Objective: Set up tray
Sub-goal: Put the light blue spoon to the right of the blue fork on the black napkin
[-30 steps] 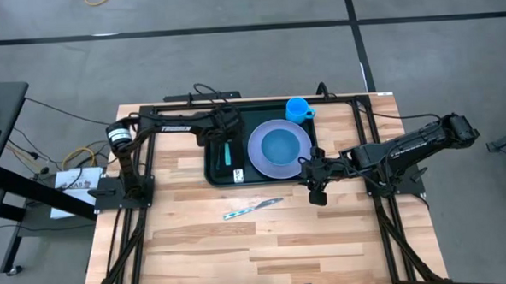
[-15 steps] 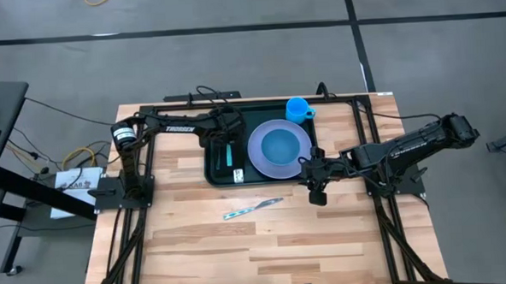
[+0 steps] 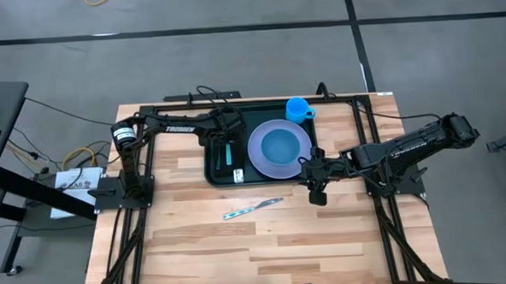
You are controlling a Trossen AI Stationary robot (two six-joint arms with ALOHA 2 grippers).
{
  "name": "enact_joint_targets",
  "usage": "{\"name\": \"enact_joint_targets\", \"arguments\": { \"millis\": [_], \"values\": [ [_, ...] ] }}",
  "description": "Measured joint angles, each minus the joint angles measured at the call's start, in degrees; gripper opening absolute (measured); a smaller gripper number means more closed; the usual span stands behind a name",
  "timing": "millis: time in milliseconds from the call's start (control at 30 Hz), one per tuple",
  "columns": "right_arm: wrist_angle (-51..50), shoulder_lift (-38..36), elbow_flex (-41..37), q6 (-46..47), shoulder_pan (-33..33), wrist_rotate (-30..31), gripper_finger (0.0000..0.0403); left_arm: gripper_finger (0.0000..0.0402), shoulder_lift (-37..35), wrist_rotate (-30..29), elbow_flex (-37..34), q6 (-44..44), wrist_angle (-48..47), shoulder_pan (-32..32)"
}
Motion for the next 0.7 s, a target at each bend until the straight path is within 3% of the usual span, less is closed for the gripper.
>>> {"name": "enact_joint_targets", "arguments": {
  "millis": [700],
  "values": [
    [0.0,0.0,0.0,0.0,0.0,0.0,0.0134,0.0046,0.0,-0.9,0.0,0.2,0.0,-0.3]
  ]
}}
